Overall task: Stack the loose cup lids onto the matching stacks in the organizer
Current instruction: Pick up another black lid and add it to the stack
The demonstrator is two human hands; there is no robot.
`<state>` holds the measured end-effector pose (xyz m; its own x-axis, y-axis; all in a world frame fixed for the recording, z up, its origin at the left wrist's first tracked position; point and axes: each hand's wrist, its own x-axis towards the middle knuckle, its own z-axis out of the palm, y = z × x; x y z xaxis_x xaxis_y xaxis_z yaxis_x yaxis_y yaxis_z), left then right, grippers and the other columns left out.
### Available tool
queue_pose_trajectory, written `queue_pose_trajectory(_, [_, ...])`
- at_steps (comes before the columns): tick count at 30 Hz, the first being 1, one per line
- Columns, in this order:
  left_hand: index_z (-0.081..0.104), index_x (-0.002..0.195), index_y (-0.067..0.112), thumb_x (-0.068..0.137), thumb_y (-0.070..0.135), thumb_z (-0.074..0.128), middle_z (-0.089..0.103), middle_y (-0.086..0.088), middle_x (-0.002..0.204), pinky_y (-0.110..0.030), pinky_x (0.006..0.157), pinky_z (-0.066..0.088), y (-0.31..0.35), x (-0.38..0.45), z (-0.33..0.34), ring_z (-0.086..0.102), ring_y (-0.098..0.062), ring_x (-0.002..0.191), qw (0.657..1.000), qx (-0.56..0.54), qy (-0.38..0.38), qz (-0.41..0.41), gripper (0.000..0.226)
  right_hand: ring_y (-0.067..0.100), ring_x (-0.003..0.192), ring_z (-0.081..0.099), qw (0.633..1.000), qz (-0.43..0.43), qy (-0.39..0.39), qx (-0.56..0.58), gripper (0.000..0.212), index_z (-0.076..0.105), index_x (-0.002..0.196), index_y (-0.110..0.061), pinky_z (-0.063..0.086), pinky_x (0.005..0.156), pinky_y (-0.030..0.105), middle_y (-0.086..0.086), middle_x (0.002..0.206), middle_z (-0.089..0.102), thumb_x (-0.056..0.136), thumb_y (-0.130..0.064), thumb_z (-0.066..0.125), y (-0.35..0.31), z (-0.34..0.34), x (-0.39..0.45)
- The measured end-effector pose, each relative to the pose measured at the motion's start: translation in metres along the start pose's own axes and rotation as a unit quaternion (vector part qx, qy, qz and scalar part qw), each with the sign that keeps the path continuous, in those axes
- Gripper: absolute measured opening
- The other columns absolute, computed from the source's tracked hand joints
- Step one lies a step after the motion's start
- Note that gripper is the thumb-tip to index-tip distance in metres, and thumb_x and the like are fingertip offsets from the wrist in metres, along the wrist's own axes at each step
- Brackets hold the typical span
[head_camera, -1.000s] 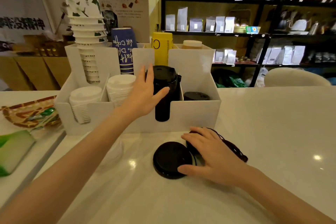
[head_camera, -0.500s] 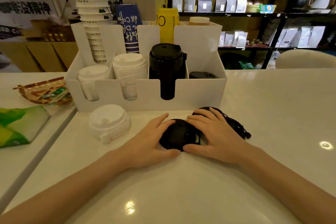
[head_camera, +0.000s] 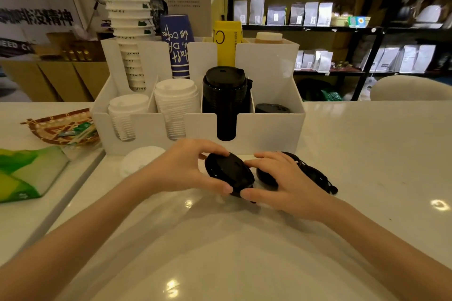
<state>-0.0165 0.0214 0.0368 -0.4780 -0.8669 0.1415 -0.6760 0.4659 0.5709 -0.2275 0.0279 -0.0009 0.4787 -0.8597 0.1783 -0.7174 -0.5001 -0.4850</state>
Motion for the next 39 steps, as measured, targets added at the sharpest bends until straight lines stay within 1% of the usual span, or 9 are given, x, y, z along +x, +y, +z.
queue_pose_trajectory(3, [0.058, 0.111, 0.034, 0.057, 0.043, 0.078, 0.062, 0.017, 0.112, -0.015, 0.093, 0.041, 0.006, 0.006, -0.018, 0.053, 0.002, 0.108, 1.000, -0.002, 0.011, 0.010, 0.058, 0.000, 0.116, 0.041, 0.999, -0.016, 0.019, 0.046, 0.049, 0.048, 0.120, -0.039, 0.030, 0.104, 0.032, -0.018, 0.122, 0.053, 0.075, -0.057, 0.054, -0.007, -0.013, 0.008])
queue_pose_trajectory(7, [0.058, 0.110, 0.034, 0.053, 0.044, 0.076, 0.061, 0.019, 0.108, -0.005, 0.085, 0.039, 0.016, 0.018, -0.040, 0.051, 0.008, 0.104, 0.998, -0.016, 0.051, 0.027, 0.061, -0.016, 0.102, 0.044, 0.991, -0.006, 0.032, 0.131, 0.044, 0.043, 0.114, -0.047, 0.039, 0.083, 0.008, -0.025, 0.111, 0.052, 0.073, -0.050, 0.057, -0.017, -0.038, 0.019])
queue_pose_trajectory(11, [0.059, 0.112, 0.030, 0.049, 0.048, 0.076, 0.065, 0.009, 0.109, -0.007, 0.085, 0.044, 0.025, 0.032, -0.058, 0.057, 0.000, 0.103, 0.993, -0.036, 0.101, 0.040, 0.068, -0.005, 0.113, 0.045, 0.979, 0.000, 0.085, 0.183, 0.062, 0.045, 0.126, -0.034, 0.034, 0.086, 0.014, -0.015, 0.123, 0.054, 0.070, -0.054, 0.061, -0.014, -0.056, 0.036])
queue_pose_trajectory(14, [0.059, 0.109, 0.034, 0.047, 0.052, 0.079, 0.064, 0.013, 0.108, -0.018, 0.090, 0.046, 0.030, 0.045, -0.070, 0.058, -0.002, 0.103, 0.988, -0.061, 0.134, 0.046, 0.068, 0.000, 0.113, 0.049, 0.967, -0.011, 0.139, 0.215, 0.061, 0.048, 0.124, -0.031, 0.037, 0.087, 0.017, -0.013, 0.122, 0.056, 0.068, -0.052, 0.061, -0.012, -0.068, 0.052])
queue_pose_trajectory(20, [0.060, 0.108, 0.027, 0.051, 0.037, 0.074, 0.062, 0.011, 0.114, -0.019, 0.090, 0.048, 0.028, 0.073, -0.083, 0.059, -0.002, 0.103, 0.967, -0.158, 0.194, 0.058, 0.060, -0.002, 0.112, 0.049, 0.937, -0.036, 0.246, 0.245, 0.054, 0.053, 0.120, -0.030, 0.035, 0.092, 0.015, -0.013, 0.120, 0.059, 0.070, -0.049, 0.058, -0.011, -0.081, 0.087])
queue_pose_trajectory(25, [0.059, 0.113, 0.022, 0.060, 0.025, 0.077, 0.062, 0.004, 0.118, -0.028, 0.099, 0.042, 0.010, 0.094, -0.071, 0.055, -0.011, 0.113, 0.953, -0.160, 0.257, 0.030, 0.056, -0.010, 0.104, 0.044, 0.931, -0.041, 0.277, 0.235, 0.035, 0.054, 0.117, -0.027, 0.027, 0.078, -0.008, -0.014, 0.115, 0.055, 0.083, -0.032, 0.057, -0.005, -0.075, 0.110])
queue_pose_trajectory(31, [0.056, 0.115, 0.026, 0.060, 0.038, 0.076, 0.059, 0.007, 0.116, -0.026, 0.097, 0.039, -0.006, 0.109, -0.056, 0.051, -0.012, 0.113, 0.953, -0.090, 0.287, -0.020, 0.060, 0.007, 0.115, 0.043, 0.937, -0.011, 0.271, 0.222, 0.033, 0.054, 0.118, -0.026, 0.032, 0.099, 0.023, -0.005, 0.123, 0.055, 0.086, -0.031, 0.053, 0.009, -0.061, 0.128])
queue_pose_trajectory(36, [0.053, 0.120, 0.025, 0.062, 0.042, 0.074, 0.059, 0.004, 0.122, -0.005, 0.078, 0.031, -0.008, 0.113, -0.050, 0.045, -0.003, 0.105, 0.956, -0.035, 0.289, -0.032, 0.064, 0.003, 0.114, 0.040, 0.941, -0.010, 0.250, 0.227, 0.036, 0.047, 0.124, -0.028, 0.030, 0.096, 0.020, -0.002, 0.130, 0.050, 0.088, -0.028, 0.049, 0.016, -0.059, 0.131])
queue_pose_trajectory(39, [0.051, 0.124, 0.024, 0.065, 0.041, 0.072, 0.057, 0.003, 0.127, -0.011, 0.084, 0.033, -0.003, 0.111, -0.050, 0.043, -0.003, 0.106, 0.958, -0.013, 0.284, -0.032, 0.064, 0.005, 0.119, 0.037, 0.943, -0.008, 0.221, 0.248, 0.041, 0.040, 0.131, -0.028, 0.030, 0.097, 0.018, -0.002, 0.136, 0.044, 0.090, -0.030, 0.045, 0.017, -0.057, 0.133])
